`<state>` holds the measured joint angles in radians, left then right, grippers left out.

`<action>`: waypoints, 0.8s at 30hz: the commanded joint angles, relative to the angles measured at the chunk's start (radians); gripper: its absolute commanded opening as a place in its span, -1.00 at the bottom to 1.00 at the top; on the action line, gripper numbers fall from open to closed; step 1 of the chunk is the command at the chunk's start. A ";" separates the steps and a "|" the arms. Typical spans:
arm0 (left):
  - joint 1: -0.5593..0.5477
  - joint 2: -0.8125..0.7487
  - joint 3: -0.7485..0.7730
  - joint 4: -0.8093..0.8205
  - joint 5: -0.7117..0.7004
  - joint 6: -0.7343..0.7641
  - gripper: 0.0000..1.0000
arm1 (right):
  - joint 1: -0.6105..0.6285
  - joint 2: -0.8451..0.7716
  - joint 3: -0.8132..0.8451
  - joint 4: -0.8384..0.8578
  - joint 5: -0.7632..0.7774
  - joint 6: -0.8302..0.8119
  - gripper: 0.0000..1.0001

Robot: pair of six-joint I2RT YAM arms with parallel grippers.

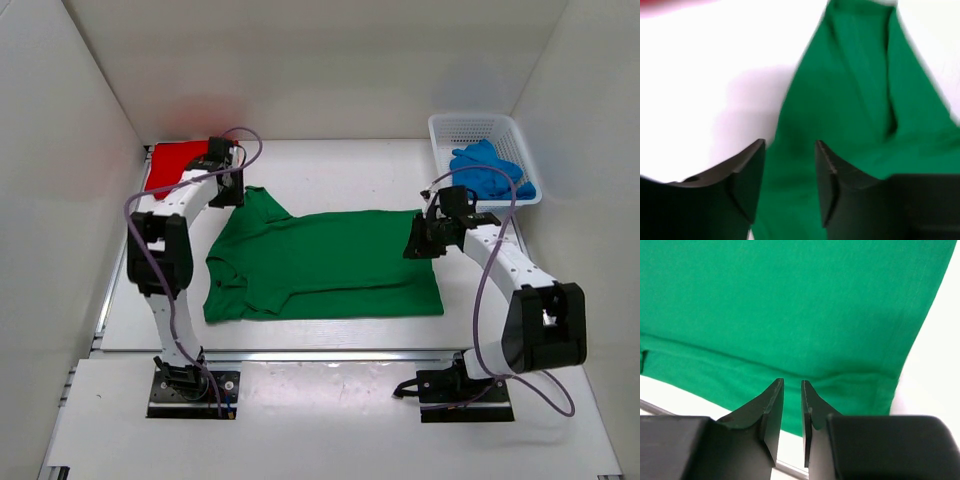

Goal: Fold and stack the t-shirts
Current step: Grap the side of the flattened tshirt furthest away from the robot with both arms

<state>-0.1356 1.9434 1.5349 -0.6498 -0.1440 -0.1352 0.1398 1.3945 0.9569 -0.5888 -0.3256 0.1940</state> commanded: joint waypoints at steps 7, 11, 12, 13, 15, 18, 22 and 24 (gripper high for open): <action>-0.010 0.215 0.254 0.050 -0.046 0.057 0.29 | -0.022 0.152 0.127 0.110 0.025 -0.010 -0.61; -0.010 0.281 0.329 0.003 -0.037 0.060 0.29 | -0.011 0.198 0.164 0.127 0.034 -0.014 -0.63; -0.010 0.311 0.350 -0.010 -0.032 0.057 0.29 | -0.016 0.202 0.177 0.130 0.039 -0.015 -0.62; -0.007 0.330 0.367 -0.020 -0.029 0.057 0.29 | -0.016 0.205 0.184 0.133 0.045 -0.008 -0.62; -0.016 0.347 0.376 -0.024 -0.011 0.062 0.31 | -0.016 0.222 0.192 0.153 0.057 -0.004 -0.62; -0.022 0.365 0.390 -0.034 0.021 0.072 0.30 | -0.032 0.245 0.195 0.207 0.104 0.028 -0.54; -0.021 0.407 0.433 -0.071 0.049 0.077 0.17 | -0.040 0.288 0.227 0.260 0.193 0.081 -0.16; -0.024 0.428 0.448 -0.094 0.072 0.079 -0.22 | -0.037 0.311 0.243 0.285 0.235 0.091 0.02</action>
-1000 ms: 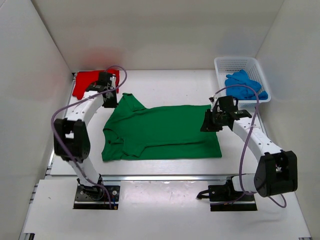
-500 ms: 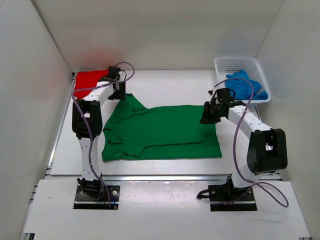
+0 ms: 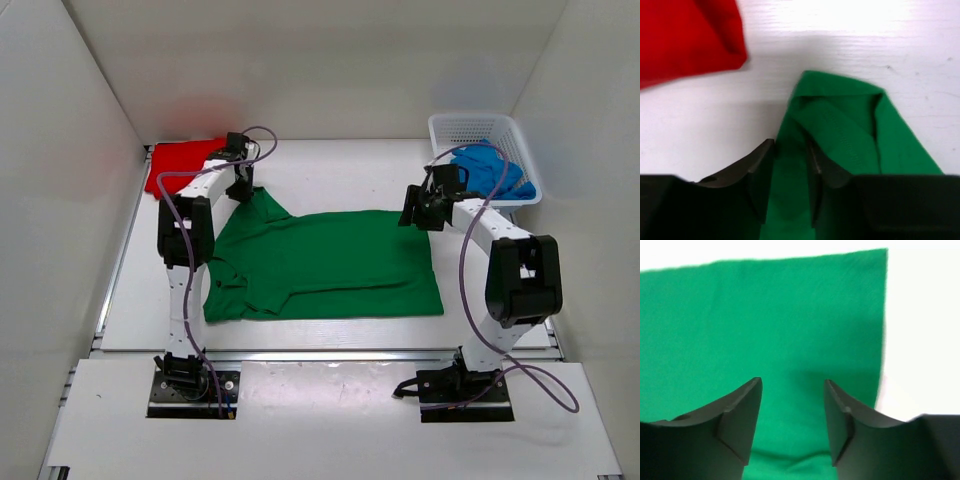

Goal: Fold and stack the t-shirts
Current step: Grap the side of the flattened tshirt furthest away from the robot with both arms

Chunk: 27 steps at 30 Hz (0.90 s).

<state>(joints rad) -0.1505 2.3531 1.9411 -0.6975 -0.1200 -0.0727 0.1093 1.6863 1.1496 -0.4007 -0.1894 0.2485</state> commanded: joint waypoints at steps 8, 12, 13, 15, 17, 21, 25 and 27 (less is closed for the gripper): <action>0.006 0.009 0.001 -0.050 0.074 0.005 -1.00 | 0.003 0.202 0.197 0.122 0.272 0.064 0.21; 0.014 -0.014 -0.039 -0.017 0.089 0.005 -1.00 | 0.009 0.303 0.317 0.048 0.350 0.086 0.18; 0.006 -0.017 -0.037 -0.014 0.091 0.010 -1.00 | 0.001 0.344 0.350 0.039 0.338 0.078 0.18; 0.012 -0.015 -0.034 -0.025 0.097 0.005 -1.00 | -0.002 0.368 0.381 0.007 0.352 0.077 0.15; 0.011 -0.014 -0.034 -0.022 0.111 0.004 -1.00 | -0.005 0.398 0.407 -0.013 0.346 0.080 0.16; 0.022 -0.018 -0.048 -0.014 0.128 -0.010 -1.00 | 0.004 0.444 0.441 -0.055 0.346 0.081 0.02; 0.025 -0.032 -0.050 -0.008 0.132 -0.004 -1.00 | 0.012 0.486 0.475 -0.101 0.351 0.084 -0.50; 0.023 -0.025 -0.048 -0.017 0.129 0.001 -1.00 | 0.015 0.500 0.487 -0.124 0.352 0.087 -0.71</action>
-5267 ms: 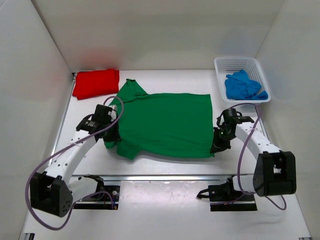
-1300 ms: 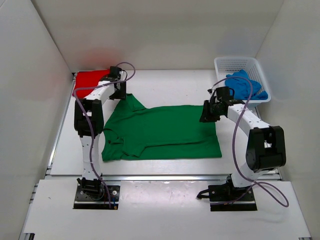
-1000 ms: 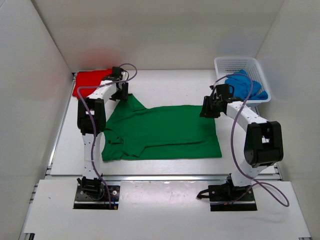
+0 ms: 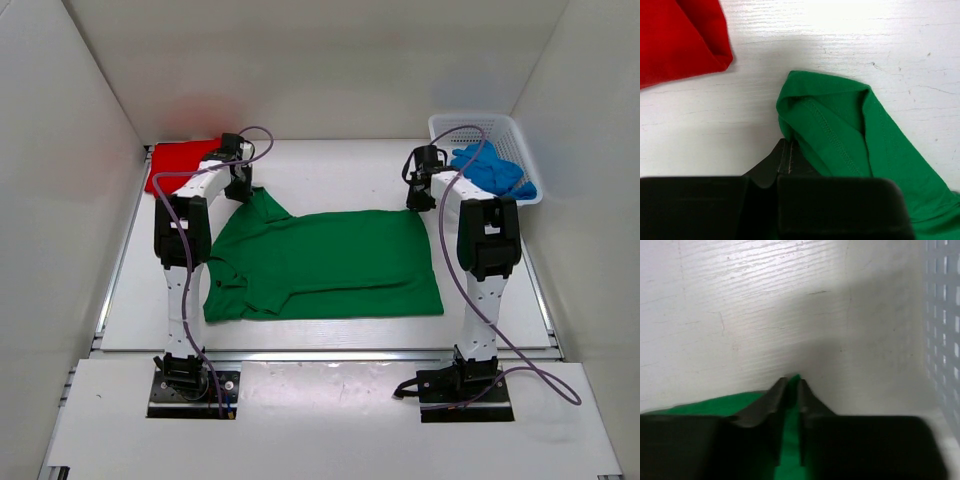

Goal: Fold and stack the t-shirts
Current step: Grap the side of the flattened tshirt furthest away from the robot with both arms, then fold the other side of the tshirt into a rectangle

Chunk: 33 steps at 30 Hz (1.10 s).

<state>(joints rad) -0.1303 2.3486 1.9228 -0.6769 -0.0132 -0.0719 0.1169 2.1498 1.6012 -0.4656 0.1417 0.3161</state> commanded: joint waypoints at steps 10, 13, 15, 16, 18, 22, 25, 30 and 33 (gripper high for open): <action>0.024 -0.060 0.070 -0.089 0.016 0.007 -1.00 | 0.020 -0.027 0.120 -0.091 0.010 -0.009 -0.99; 0.027 -0.116 0.059 -0.101 0.024 -0.003 -1.00 | 0.027 -0.071 0.121 -0.084 -0.016 -0.037 -1.00; 0.012 -0.162 0.032 -0.101 0.018 0.006 -1.00 | 0.029 -0.128 0.074 -0.061 -0.036 -0.041 -1.00; 0.011 -0.190 0.009 -0.096 0.015 0.012 -1.00 | 0.030 -0.151 0.057 -0.044 -0.050 -0.041 -1.00; 0.006 -0.235 -0.034 -0.096 0.015 0.014 -1.00 | 0.027 -0.223 -0.009 -0.030 -0.063 -0.041 -0.99; 0.012 -0.342 -0.151 -0.084 0.036 0.007 -1.00 | 0.033 -0.333 -0.113 -0.007 -0.071 -0.066 -1.00; 0.009 -0.444 -0.281 -0.060 0.030 0.007 -1.00 | 0.020 -0.421 -0.220 0.002 -0.094 -0.072 -1.00; 0.009 -0.644 -0.545 0.000 0.048 -0.008 -1.00 | -0.011 -0.556 -0.423 0.076 -0.191 -0.086 -1.00; 0.012 -0.742 -0.681 0.031 0.045 -0.008 -1.00 | -0.037 -0.597 -0.515 0.107 -0.234 -0.095 -1.00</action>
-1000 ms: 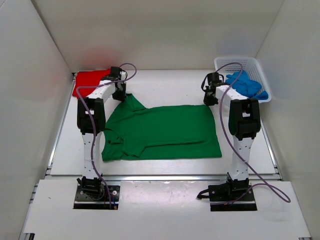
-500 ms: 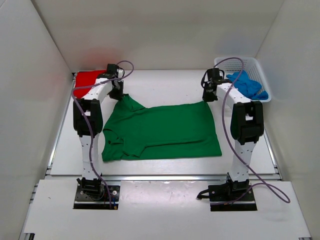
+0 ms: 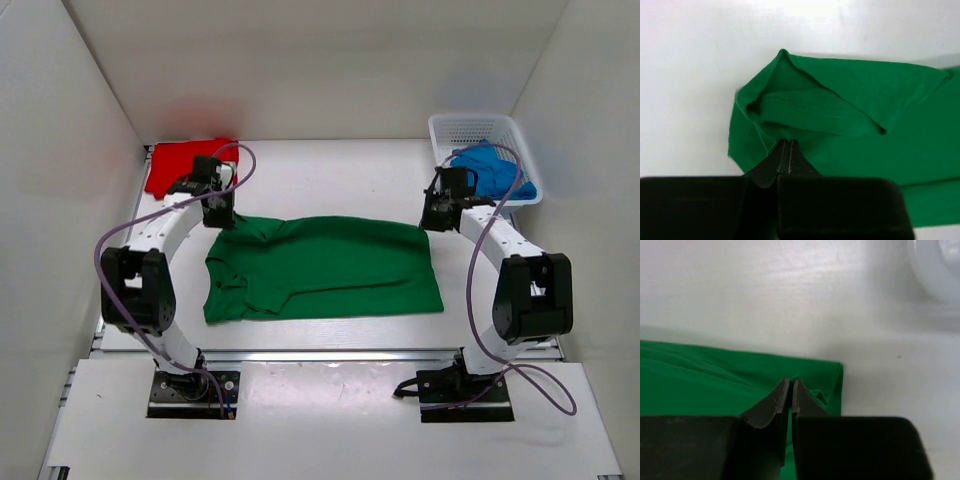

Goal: Fold and stack the t-shirts
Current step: Fold the other side of the tshirt into a rectangle

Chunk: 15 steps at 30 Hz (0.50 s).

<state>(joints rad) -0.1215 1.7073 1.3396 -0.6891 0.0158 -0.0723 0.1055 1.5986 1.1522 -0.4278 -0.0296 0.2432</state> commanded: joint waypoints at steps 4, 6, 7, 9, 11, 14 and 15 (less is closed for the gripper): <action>0.008 -0.195 -0.239 0.075 0.006 -0.015 -1.00 | -0.043 -0.118 -0.181 0.129 -0.095 -0.022 -1.00; 0.006 -0.250 -0.305 0.086 0.001 -0.018 -1.00 | -0.044 -0.138 -0.236 0.145 -0.104 -0.021 -1.00; -0.003 -0.258 -0.316 0.089 -0.005 -0.018 -1.00 | -0.046 -0.150 -0.256 0.150 -0.107 -0.030 -1.00; -0.006 -0.299 -0.370 0.092 -0.002 -0.020 -1.00 | -0.049 -0.158 -0.279 0.155 -0.116 -0.033 -1.00; -0.006 -0.333 -0.408 0.100 0.003 -0.029 -1.00 | -0.058 -0.176 -0.305 0.169 -0.128 -0.035 -1.00; -0.020 -0.382 -0.465 0.106 0.000 -0.037 -1.00 | -0.066 -0.189 -0.336 0.175 -0.130 -0.041 -1.00; -0.024 -0.405 -0.482 0.108 -0.005 -0.041 -1.00 | -0.064 -0.184 -0.348 0.175 -0.131 -0.044 -0.99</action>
<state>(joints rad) -0.1310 1.3785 0.8902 -0.6163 0.0154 -0.0986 0.0521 1.4494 0.8242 -0.3107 -0.1455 0.2234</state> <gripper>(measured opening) 0.018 0.017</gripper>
